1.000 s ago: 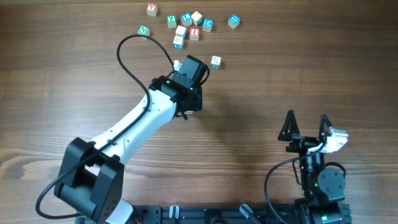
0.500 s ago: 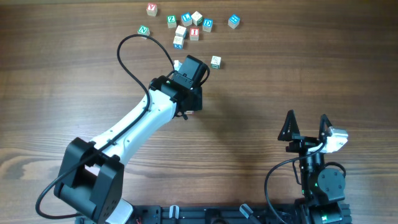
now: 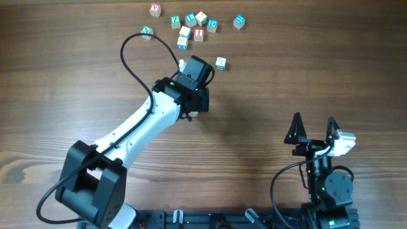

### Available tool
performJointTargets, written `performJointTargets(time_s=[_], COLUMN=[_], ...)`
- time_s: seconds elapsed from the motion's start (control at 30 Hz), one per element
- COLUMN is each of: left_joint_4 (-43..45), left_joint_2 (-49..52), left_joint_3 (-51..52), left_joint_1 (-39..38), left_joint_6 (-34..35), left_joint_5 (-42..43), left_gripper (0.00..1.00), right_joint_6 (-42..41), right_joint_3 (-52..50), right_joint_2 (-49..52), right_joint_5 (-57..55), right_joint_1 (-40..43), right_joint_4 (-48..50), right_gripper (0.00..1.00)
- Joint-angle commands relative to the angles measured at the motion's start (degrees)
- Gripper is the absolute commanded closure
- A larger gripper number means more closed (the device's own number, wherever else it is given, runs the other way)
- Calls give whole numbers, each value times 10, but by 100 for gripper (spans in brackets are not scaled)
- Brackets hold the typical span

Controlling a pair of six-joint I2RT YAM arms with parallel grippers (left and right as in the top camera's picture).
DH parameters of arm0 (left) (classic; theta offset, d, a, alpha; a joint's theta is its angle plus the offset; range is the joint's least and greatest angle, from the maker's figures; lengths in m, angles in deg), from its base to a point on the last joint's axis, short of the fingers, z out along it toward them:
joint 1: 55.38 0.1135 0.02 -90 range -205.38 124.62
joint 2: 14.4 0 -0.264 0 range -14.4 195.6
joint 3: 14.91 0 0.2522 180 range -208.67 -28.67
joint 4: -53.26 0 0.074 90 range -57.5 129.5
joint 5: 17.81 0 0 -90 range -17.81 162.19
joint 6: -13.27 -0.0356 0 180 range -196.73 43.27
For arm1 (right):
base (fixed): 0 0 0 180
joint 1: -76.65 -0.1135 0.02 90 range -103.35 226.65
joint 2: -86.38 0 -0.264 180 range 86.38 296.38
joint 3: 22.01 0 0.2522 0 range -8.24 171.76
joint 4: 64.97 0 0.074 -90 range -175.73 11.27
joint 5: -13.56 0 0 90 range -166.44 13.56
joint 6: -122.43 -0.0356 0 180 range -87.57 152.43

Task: Form a tower
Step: 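Reach the left gripper to the red 'I' block and grasp it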

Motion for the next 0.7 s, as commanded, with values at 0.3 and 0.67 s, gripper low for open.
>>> performJointTargets(time_s=[0.3,0.67], left_joint_4=[265,84], left_joint_2=[18,203], left_joint_3=[-106,-325], left_joint_1=[17,30], left_joint_6=[-36,-53], left_joint_5=[31,130], left_gripper=[50,56], right_joint_6=[10,10], right_joint_3=[-1,-1], right_joint_2=[-3,-3], right_joint_5=[-6,-6], right_joint_1=[2,2], right_joint_4=[3,2], right_gripper=[0,0])
